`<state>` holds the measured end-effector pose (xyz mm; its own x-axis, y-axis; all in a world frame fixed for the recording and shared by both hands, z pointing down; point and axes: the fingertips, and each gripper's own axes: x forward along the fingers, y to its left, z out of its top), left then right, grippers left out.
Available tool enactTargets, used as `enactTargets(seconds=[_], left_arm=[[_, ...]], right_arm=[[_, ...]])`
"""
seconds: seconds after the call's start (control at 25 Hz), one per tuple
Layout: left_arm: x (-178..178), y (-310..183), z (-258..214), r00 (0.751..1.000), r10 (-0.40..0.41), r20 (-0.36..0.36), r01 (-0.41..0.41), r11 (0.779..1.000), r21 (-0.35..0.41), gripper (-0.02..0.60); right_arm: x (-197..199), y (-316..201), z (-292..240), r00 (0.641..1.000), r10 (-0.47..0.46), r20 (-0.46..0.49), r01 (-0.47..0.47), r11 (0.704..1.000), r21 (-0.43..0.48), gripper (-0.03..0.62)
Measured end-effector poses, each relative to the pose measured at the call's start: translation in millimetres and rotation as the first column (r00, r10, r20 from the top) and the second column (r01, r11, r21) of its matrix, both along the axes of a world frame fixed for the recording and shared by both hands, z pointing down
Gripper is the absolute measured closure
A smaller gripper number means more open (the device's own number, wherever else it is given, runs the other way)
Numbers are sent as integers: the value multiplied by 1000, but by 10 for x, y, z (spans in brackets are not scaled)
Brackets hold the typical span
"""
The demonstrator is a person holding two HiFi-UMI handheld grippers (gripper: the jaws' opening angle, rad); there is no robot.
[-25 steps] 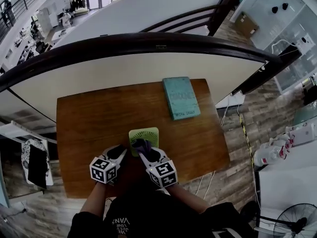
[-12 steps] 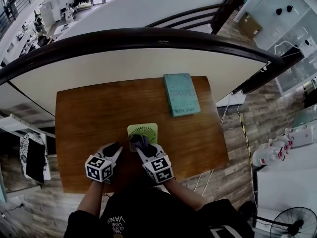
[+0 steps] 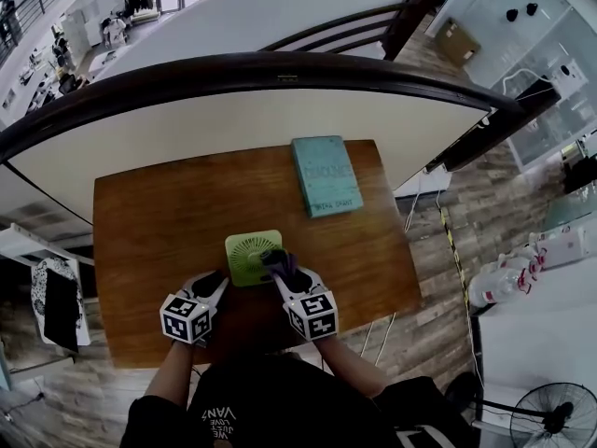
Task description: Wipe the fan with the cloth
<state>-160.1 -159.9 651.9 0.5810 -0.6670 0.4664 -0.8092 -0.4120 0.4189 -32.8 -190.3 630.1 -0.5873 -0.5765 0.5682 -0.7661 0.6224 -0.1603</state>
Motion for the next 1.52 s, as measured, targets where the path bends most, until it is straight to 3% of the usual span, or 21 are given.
enactTargets(seconds=[0.44, 0.56, 0.76, 1.12, 1.52], left_arm=[[8, 13, -49, 999, -29, -14, 29, 1000, 6, 492], [-14, 31, -53, 999, -39, -14, 39, 999, 8, 492], [-59, 81, -67, 997, -70, -20, 70, 997, 7, 492], [-352, 312, -82, 989, -146, -9, 146, 989, 1, 492], [-435, 409, -95, 984, -176, -6, 176, 984, -5, 494]], right_arm=[[287, -84, 46, 993, 111, 26, -110, 993, -43, 483], [165, -2, -11, 996, 74, 49, -73, 997, -39, 482], [-243, 238, 4, 996, -63, 62, 67, 997, -49, 482], [-861, 542, 227, 963, -270, 28, 271, 958, -93, 484], [-808, 494, 344, 969, -249, 1, 247, 961, -126, 482]])
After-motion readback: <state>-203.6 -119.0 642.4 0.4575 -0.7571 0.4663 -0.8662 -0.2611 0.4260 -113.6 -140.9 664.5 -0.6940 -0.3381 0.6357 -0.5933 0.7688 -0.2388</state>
